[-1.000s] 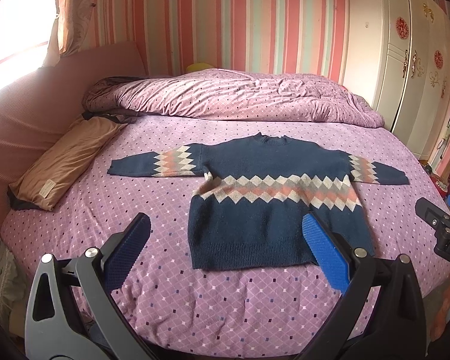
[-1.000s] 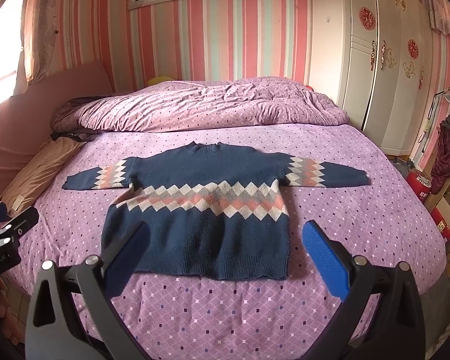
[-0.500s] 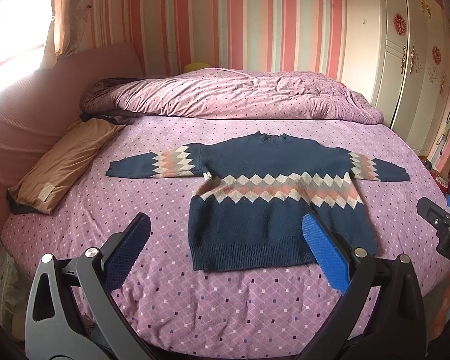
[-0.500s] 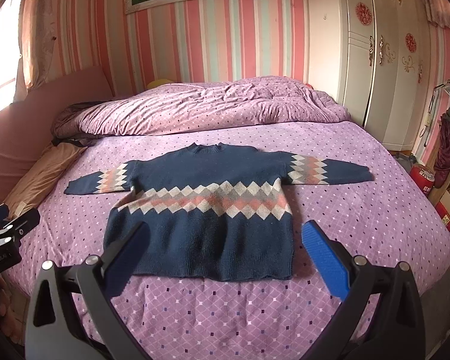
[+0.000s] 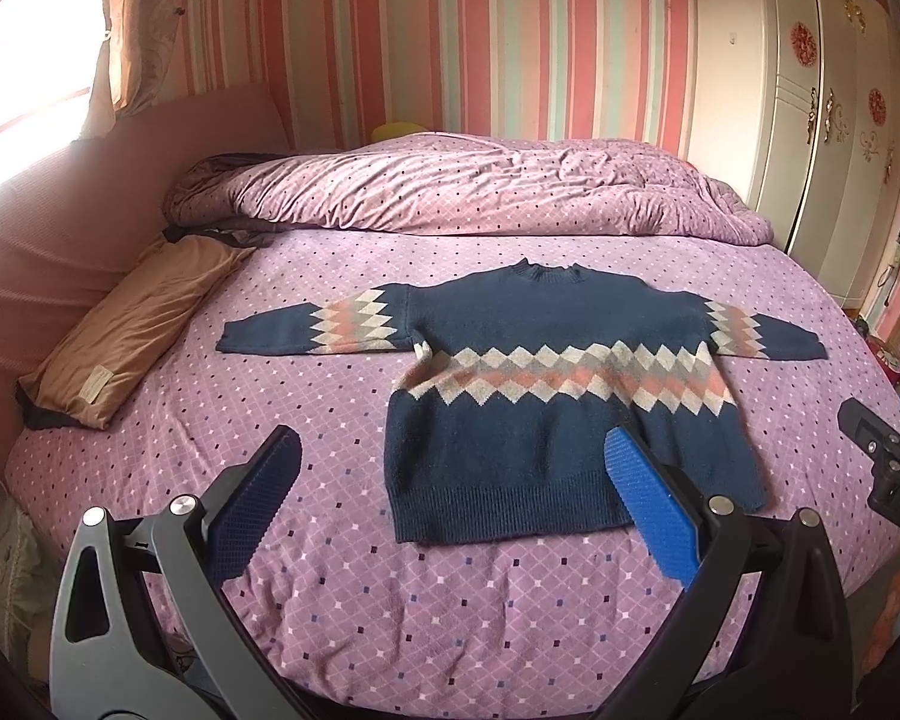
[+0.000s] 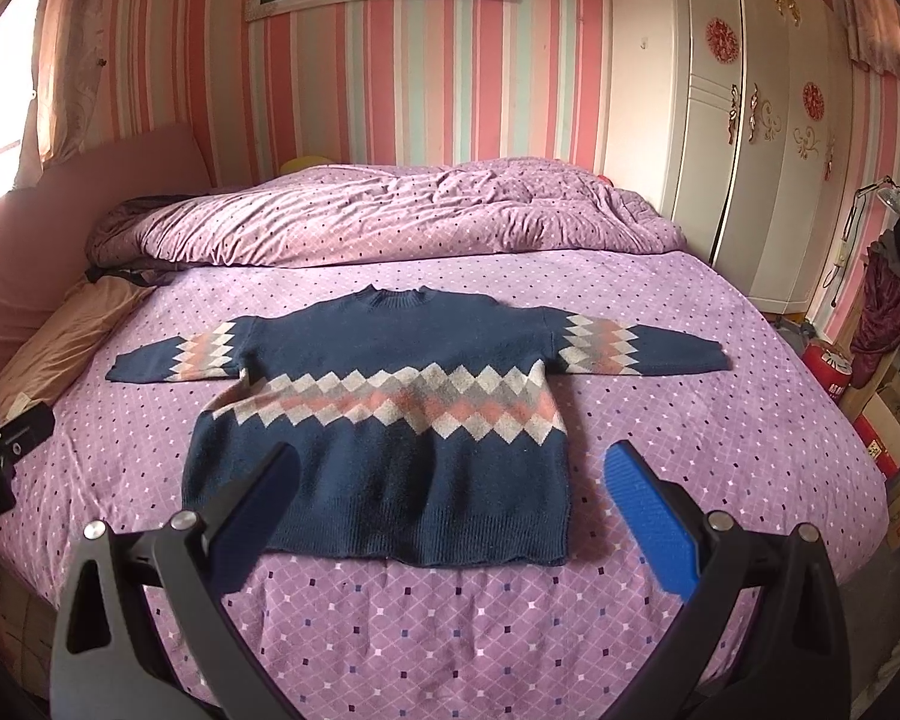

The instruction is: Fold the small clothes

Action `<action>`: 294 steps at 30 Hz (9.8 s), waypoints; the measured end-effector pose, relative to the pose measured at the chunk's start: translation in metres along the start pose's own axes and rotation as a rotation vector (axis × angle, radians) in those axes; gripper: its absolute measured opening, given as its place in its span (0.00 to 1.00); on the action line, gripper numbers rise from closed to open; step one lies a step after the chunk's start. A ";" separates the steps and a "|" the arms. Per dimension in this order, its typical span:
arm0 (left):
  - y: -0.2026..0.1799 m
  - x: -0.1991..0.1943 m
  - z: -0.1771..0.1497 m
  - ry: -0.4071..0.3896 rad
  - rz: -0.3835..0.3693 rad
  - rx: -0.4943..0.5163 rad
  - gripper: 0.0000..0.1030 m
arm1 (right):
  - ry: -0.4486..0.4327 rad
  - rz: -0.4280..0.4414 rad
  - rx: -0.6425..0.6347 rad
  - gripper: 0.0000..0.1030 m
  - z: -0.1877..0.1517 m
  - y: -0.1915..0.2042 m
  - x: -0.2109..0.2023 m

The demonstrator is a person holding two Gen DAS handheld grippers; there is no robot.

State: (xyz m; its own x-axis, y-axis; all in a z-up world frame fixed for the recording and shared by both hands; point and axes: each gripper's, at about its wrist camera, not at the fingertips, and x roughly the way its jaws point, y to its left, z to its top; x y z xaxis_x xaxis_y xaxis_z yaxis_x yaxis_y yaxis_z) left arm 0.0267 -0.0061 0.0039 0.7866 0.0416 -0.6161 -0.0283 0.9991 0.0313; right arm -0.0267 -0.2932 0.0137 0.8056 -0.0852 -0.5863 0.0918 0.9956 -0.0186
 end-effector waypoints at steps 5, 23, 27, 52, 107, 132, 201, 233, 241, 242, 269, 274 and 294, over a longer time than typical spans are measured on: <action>0.001 0.004 0.001 0.002 0.001 -0.013 0.97 | -0.003 0.039 0.024 0.98 0.000 -0.007 0.004; -0.025 0.033 0.000 0.029 -0.006 -0.046 0.97 | 0.024 0.013 -0.008 0.98 0.022 -0.056 0.031; -0.045 0.040 0.005 0.023 -0.006 -0.038 0.97 | 0.032 0.005 -0.013 0.98 0.028 -0.072 0.042; -0.227 0.137 0.035 0.018 -0.068 0.102 0.97 | 0.127 -0.168 -0.046 0.98 0.069 -0.276 0.214; -0.205 0.230 0.027 0.070 0.090 0.068 0.97 | 0.249 0.018 0.470 0.07 0.114 -0.456 0.472; 0.035 0.243 0.036 0.043 0.207 -0.138 0.97 | 0.218 0.442 0.080 0.07 0.189 0.064 0.489; 0.041 0.215 0.081 0.006 0.144 -0.031 0.97 | 0.108 0.037 -0.022 0.88 0.101 -0.009 0.273; 0.357 0.438 0.053 0.165 0.117 -0.217 0.97 | 0.149 0.168 -0.163 0.88 0.090 0.115 0.283; 0.406 0.488 0.041 0.219 0.109 -0.313 0.97 | 0.181 0.181 -0.160 0.88 0.079 0.124 0.309; 0.408 0.496 0.039 0.240 0.111 -0.302 0.97 | 0.184 0.179 -0.159 0.88 0.078 0.123 0.312; 0.423 0.539 0.047 0.315 0.055 -0.405 0.08 | 0.190 0.179 -0.135 0.88 0.077 0.119 0.340; 0.421 0.531 0.058 0.307 0.101 -0.389 0.05 | 0.181 0.184 -0.130 0.88 0.080 0.116 0.336; 0.351 0.442 0.137 0.121 0.099 -0.196 0.03 | 0.153 0.221 -0.060 0.88 0.075 0.081 0.312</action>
State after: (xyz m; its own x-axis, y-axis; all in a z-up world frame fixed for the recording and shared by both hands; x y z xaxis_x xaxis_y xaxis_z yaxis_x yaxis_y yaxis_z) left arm 0.4487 0.3625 -0.1499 0.6949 0.1278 -0.7077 -0.2300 0.9719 -0.0504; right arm 0.2761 -0.2418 -0.1102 0.7038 0.1366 -0.6971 -0.1148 0.9903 0.0782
